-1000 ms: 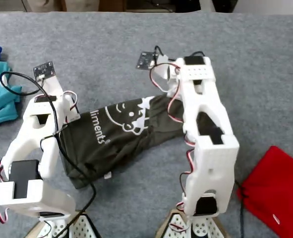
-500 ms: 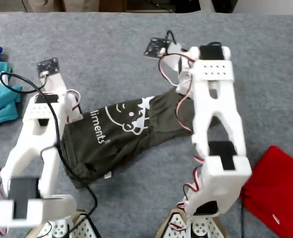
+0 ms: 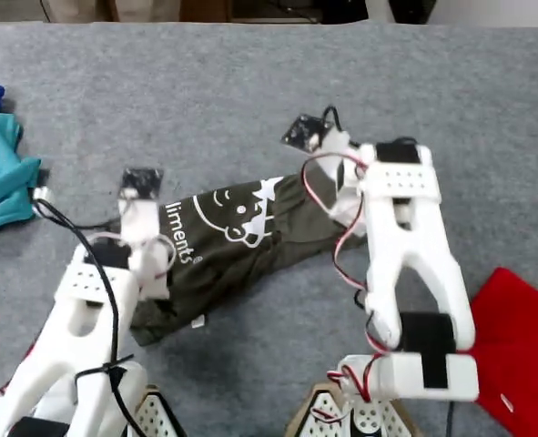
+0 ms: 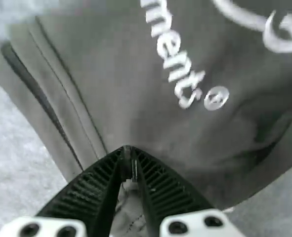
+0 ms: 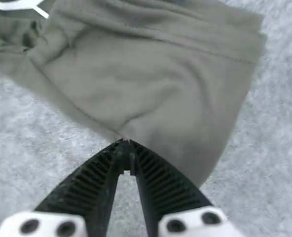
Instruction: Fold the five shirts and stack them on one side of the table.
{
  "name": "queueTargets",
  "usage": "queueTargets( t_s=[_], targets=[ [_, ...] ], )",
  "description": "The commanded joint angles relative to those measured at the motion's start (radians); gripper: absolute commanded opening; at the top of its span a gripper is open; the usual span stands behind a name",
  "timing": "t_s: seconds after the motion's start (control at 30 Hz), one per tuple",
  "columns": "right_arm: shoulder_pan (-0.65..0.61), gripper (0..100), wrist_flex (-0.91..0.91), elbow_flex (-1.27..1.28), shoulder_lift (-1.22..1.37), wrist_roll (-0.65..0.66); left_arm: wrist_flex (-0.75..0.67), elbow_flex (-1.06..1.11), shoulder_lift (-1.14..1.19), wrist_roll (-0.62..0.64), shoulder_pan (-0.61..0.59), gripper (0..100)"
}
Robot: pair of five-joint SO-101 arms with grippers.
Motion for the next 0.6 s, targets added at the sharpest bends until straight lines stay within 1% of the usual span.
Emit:
queueTargets(
  t_s=[0.0, 0.13, 0.23, 0.3, 0.4, 0.47, 0.57],
  targets=[
    [0.050, 0.6, -0.098, 0.050, -0.058, -0.020, -0.023, 0.049, -0.025, -0.043, 0.002, 2],
    [0.101, 0.8, -0.190, 0.036, 0.019, -0.046, 0.018, 0.044, -0.024, -0.075, 0.002, 2],
    [0.111, 0.7, -0.233, -0.002, 0.133, -0.044, 0.020, 0.054, -0.024, -0.097, 0.000, 2],
    [0.122, 0.7, -0.258, -0.038, 0.232, -0.040, 0.020, 0.055, -0.022, -0.110, -0.021, 2],
    [0.162, 0.6, -0.253, -0.110, 0.366, -0.015, 0.035, 0.055, -0.021, -0.149, -0.075, 2],
    [0.180, 0.6, -0.206, -0.165, 0.381, -0.012, 0.058, 0.061, -0.021, -0.186, -0.097, 2],
    [0.193, 0.6, -0.196, -0.176, 0.369, 0.009, 0.069, 0.071, -0.021, -0.215, -0.126, 2]
  ],
)
